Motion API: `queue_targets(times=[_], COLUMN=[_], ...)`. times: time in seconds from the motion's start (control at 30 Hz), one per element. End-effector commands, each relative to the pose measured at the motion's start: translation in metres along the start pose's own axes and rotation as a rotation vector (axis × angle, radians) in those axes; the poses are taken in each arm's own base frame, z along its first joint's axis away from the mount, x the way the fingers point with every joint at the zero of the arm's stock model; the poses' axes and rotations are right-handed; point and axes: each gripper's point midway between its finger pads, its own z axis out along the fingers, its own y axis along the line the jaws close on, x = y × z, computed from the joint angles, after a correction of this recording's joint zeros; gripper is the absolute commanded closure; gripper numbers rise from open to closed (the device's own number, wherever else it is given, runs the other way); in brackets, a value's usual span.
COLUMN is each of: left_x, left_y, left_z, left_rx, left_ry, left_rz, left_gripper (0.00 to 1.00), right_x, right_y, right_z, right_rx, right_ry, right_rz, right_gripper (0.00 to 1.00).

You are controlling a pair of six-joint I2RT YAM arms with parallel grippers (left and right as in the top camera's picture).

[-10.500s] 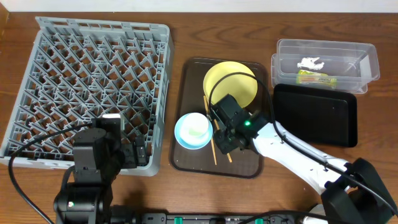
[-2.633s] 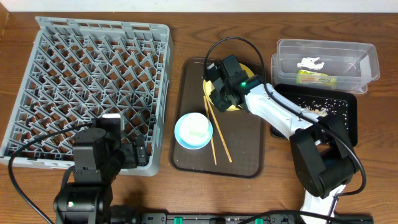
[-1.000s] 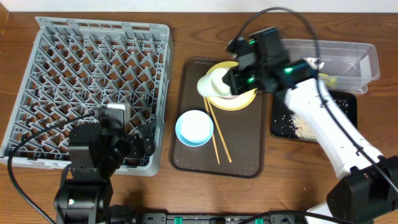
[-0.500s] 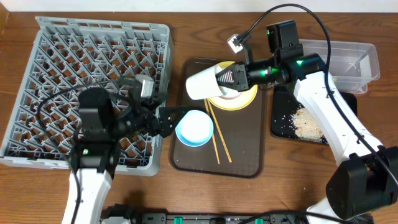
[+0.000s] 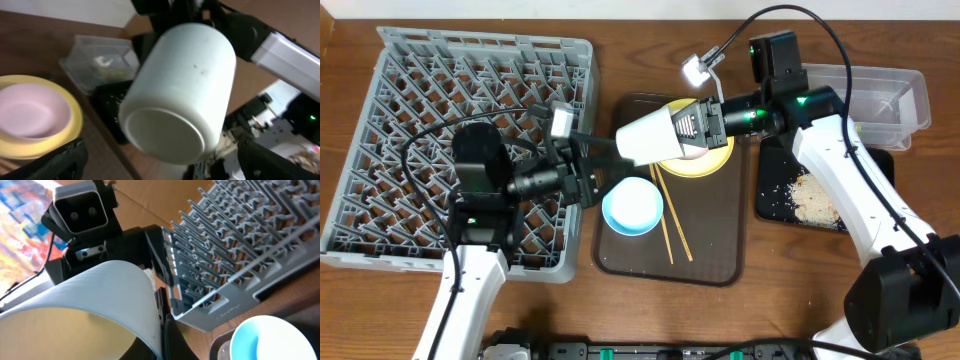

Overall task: Sort waste into correct bins and load items into the dishwasher
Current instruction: 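Hand the white cup from the right gripper to the left gripper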

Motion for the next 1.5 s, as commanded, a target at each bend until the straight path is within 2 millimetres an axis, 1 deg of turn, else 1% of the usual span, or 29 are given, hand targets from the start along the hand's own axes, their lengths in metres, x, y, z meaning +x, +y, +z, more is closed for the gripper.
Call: queue_targets(times=[0.0,0.17,0.43,0.57,0.77,1.13,1.17,1.23,1.27,1.3,1.33,1.4,1.47], left_x=[0.003,0.002,-0.015,-0.016,-0.016,-0.017,-0.017,-0.017,-0.017,-0.017,-0.017,-0.017,-0.014], left_y=[-0.013,-0.017,-0.035,-0.038,-0.038,-0.037,-0.037,-0.037,-0.037,-0.037,-0.037,-0.037,-0.033], left_z=[0.009,0.02,0.021,0.021,0.021,0.021,0.021,0.021,0.021,0.021,0.021,0.021,0.02], left_rx=[0.047,0.039,0.089,0.098,0.101,0.095,0.095,0.094,0.094,0.094,0.093,0.091,0.082], left_ry=[0.023,0.011,-0.035,-0.039,-0.037,-0.042,-0.043,-0.044,-0.044,-0.045,-0.045,-0.046,-0.041], left_rz=[0.003,0.026,0.08,0.074,0.075,0.08,0.091,0.107,0.119,0.131,0.146,0.181,0.22], left_gripper=[0.03,0.03,0.04,0.13,0.16,0.39,0.43,0.47,0.49,0.51,0.54,0.57,0.61], right_x=[0.002,0.004,0.004,0.004,0.004,0.004,0.004,0.004,0.005,0.005,0.005,0.005,0.005], right_y=[0.013,0.015,0.015,0.015,0.015,0.015,0.015,0.015,0.015,0.015,0.015,0.014,0.009], right_z=[0.003,0.008,0.008,0.008,0.008,0.008,0.008,0.008,0.008,0.008,0.008,0.008,0.008], right_rx=[-0.079,-0.086,-0.086,-0.086,-0.086,-0.086,-0.086,-0.086,-0.086,-0.086,-0.086,-0.079,-0.049], right_ry=[0.017,0.027,0.028,0.028,0.028,0.028,0.028,0.028,0.029,0.029,0.029,0.028,0.026], right_rz=[-0.003,-0.005,-0.005,-0.005,-0.005,-0.004,-0.004,-0.004,-0.002,-0.002,-0.002,-0.002,0.01], right_gripper=[0.99,0.99,0.99,0.99,0.99,0.99,0.98,0.98,0.95,0.88,0.78,0.76,0.75])
